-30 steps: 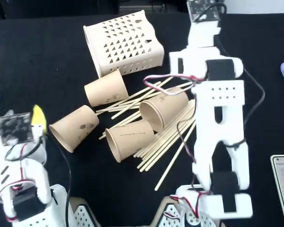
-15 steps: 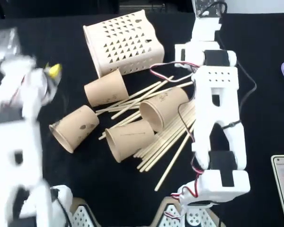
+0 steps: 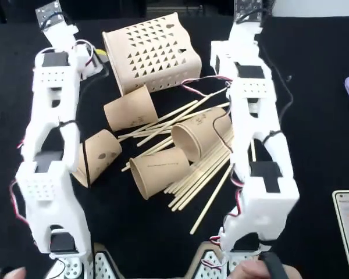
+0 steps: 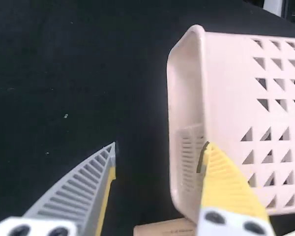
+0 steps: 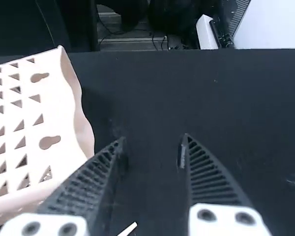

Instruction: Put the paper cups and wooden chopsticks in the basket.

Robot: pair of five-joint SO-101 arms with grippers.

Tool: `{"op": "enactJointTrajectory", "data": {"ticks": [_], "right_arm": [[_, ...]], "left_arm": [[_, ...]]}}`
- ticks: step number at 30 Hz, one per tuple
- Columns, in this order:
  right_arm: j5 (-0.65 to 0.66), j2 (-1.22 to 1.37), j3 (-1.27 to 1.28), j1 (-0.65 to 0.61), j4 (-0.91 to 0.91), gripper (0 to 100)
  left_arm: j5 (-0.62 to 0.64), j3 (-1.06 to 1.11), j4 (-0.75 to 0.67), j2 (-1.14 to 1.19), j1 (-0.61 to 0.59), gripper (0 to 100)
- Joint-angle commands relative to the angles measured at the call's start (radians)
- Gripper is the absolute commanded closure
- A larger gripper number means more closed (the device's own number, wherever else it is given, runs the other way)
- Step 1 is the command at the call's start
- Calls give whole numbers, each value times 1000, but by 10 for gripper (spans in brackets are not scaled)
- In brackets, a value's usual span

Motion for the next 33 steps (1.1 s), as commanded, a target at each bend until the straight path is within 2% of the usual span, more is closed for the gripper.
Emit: {"op": "enactJointTrajectory", "data": {"ticks": [1,8,14,18,22,27,33], "right_arm": [[0,13,-15,14,-37,825],[-5,50,-38,9,-32,825],[-6,56,-33,9,-34,825],[-6,53,-33,8,-31,825],[-6,54,-33,-6,-29,825],[-2,48,-39,-75,87,825],[34,56,-19,-118,155,822]], "left_arm": [[14,-188,49,46,33,717],[17,-332,78,118,48,718],[14,-231,44,216,59,718],[17,-234,44,282,24,719],[9,-265,110,287,-18,719],[-138,-298,233,290,-24,719],[-150,-318,259,295,-76,719]]}}
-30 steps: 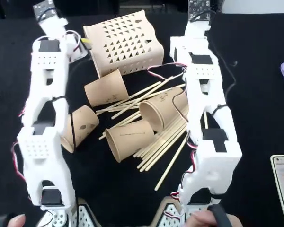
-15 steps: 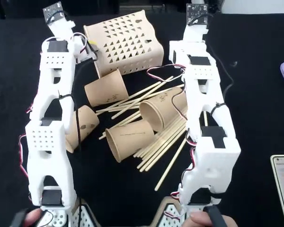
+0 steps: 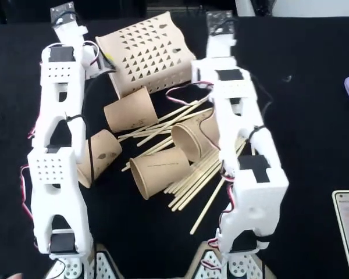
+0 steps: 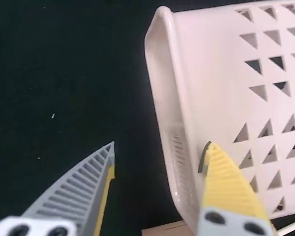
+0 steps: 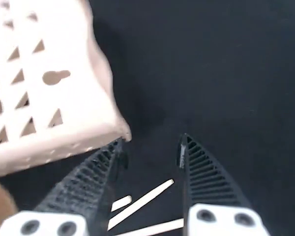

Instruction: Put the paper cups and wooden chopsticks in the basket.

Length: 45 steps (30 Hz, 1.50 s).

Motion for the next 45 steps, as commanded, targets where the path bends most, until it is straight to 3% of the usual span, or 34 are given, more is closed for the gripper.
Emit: {"op": "enactJointTrajectory", "data": {"ticks": [1,7,19,29,38,45], "right_arm": [[43,-19,-15,-14,9,822],[147,-15,-28,-17,-21,825],[153,-21,-28,32,-55,825],[152,-21,-28,34,-49,825],[152,-94,-62,49,98,825],[152,-225,-58,66,224,825]], "left_arm": [[-29,5,32,15,-67,719],[-152,-24,26,25,-68,719],[-152,-5,8,167,-105,720],[-153,-19,44,63,-137,740],[-153,-343,264,-138,-186,743],[-117,-664,233,-199,-206,741]]}}
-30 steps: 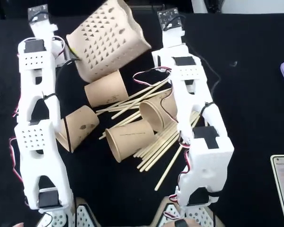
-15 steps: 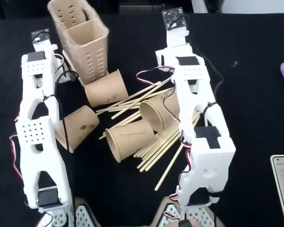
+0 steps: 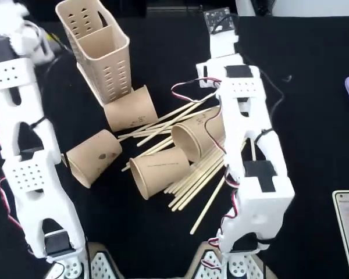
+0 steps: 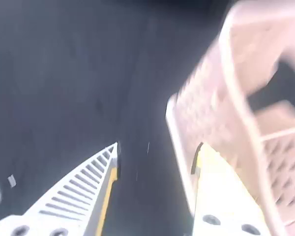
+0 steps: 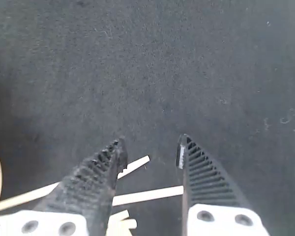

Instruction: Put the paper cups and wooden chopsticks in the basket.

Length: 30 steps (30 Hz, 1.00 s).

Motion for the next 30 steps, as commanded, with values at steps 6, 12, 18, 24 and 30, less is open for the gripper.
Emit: {"op": "enactJointTrajectory", "data": {"ticks": [6,12,18,24,30], "right_arm": [[2,-176,-42,18,143,825],[9,-257,61,18,175,825],[11,-427,272,14,100,825],[11,-636,499,12,-20,825],[11,-751,621,12,-80,825]], "left_arm": [[103,-154,-252,-17,33,739],[12,31,-427,51,101,739],[9,110,-525,80,117,739],[8,143,-508,138,105,739],[8,137,-422,157,102,744]]}}
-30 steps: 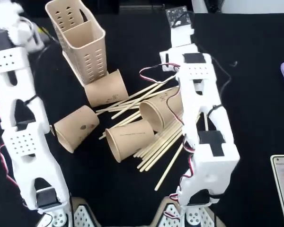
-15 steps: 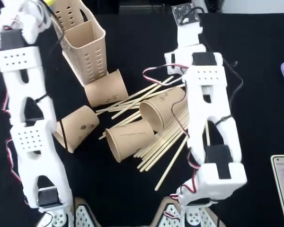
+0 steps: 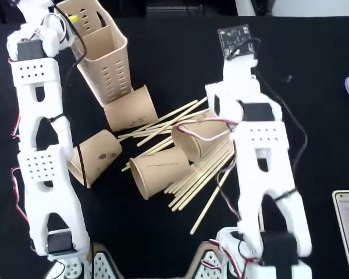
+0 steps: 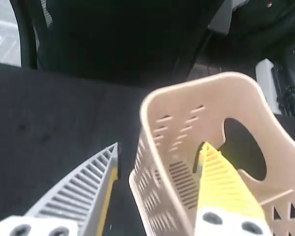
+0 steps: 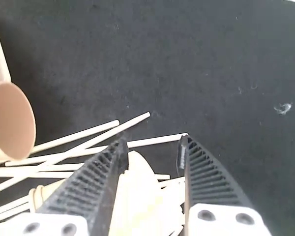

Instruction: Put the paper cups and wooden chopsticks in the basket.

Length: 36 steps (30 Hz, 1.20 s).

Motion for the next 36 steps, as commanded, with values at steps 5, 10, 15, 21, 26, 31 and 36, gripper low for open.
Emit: {"op": "enactJointTrajectory", "data": {"ticks": [5,10,15,21,26,31,36], "right_arm": [[11,-77,27,6,-37,825],[2,-45,25,6,-54,825],[-12,-16,19,11,-71,825],[-35,-12,18,6,-71,825],[-60,-10,22,14,-130,825],[-69,-8,15,26,-196,823],[-68,81,-117,-49,-196,825]], "left_arm": [[-5,-21,129,-11,16,859],[-5,-82,261,-12,59,966],[-5,-251,448,-11,119,970],[-9,-423,595,0,180,970],[-86,-392,631,0,229,970],[-192,-363,631,0,259,970],[-192,-355,644,0,282,967]]}}
